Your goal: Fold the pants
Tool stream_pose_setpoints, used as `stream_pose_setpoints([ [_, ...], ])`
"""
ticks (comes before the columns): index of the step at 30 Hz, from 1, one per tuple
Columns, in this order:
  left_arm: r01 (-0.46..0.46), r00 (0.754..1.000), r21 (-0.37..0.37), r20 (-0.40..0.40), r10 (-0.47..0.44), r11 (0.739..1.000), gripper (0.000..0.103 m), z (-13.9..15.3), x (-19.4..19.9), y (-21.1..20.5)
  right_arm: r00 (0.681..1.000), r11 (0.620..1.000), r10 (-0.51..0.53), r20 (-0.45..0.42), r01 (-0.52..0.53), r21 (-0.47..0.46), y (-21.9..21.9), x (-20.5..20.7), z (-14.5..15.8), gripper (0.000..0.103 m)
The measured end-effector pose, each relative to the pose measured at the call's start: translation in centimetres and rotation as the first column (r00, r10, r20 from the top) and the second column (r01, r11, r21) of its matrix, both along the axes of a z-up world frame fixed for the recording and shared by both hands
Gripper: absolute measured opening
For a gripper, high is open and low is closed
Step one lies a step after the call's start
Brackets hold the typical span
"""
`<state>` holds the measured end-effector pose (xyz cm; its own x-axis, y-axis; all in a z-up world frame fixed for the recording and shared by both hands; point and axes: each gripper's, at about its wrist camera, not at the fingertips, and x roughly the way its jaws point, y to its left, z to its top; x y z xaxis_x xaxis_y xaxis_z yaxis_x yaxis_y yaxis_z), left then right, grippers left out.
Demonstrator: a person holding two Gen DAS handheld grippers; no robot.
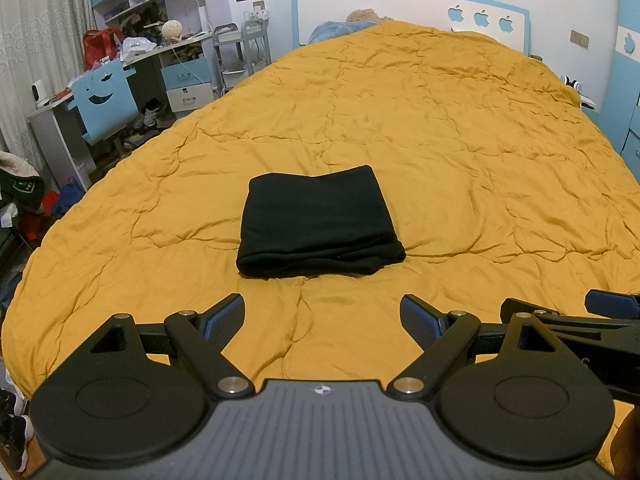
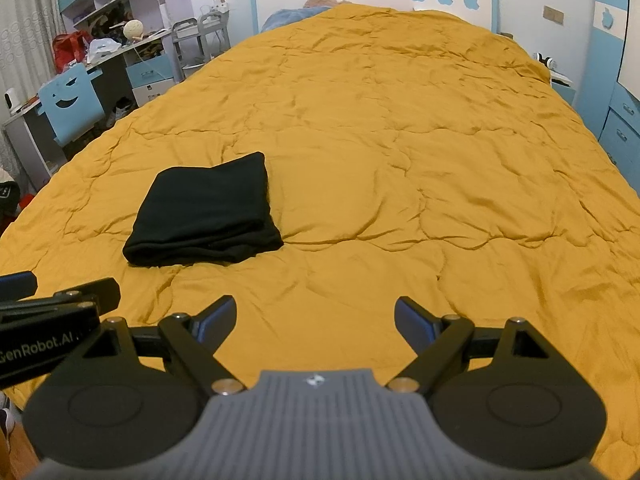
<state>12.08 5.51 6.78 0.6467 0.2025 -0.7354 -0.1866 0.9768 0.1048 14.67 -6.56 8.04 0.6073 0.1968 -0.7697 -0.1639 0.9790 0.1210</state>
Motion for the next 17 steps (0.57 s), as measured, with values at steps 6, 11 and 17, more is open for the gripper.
stream_pose_setpoints([
  [6,0.0,1.0,0.0,0.0,0.0,1.0,0.102,-0.08,0.02,-0.06,1.0,1.0,-0.004,-0.001,0.004,0.0,-0.09,-0.08,0.03,0.082],
  [11,0.0,1.0,0.0,0.0,0.0,1.0,0.102,-0.08,0.02,-0.07,1.0,1.0,-0.007,-0.003,0.007,-0.001,-0.13,-0.17,0.1,0.082],
  [17,0.005,1.0,0.009,0.018,-0.005,1.0,0.102,-0.23,-0.18,-0.29,1.0,1.0,-0.009,-0.003,0.009,0.002,-0.22,-0.34,0.2,0.082],
])
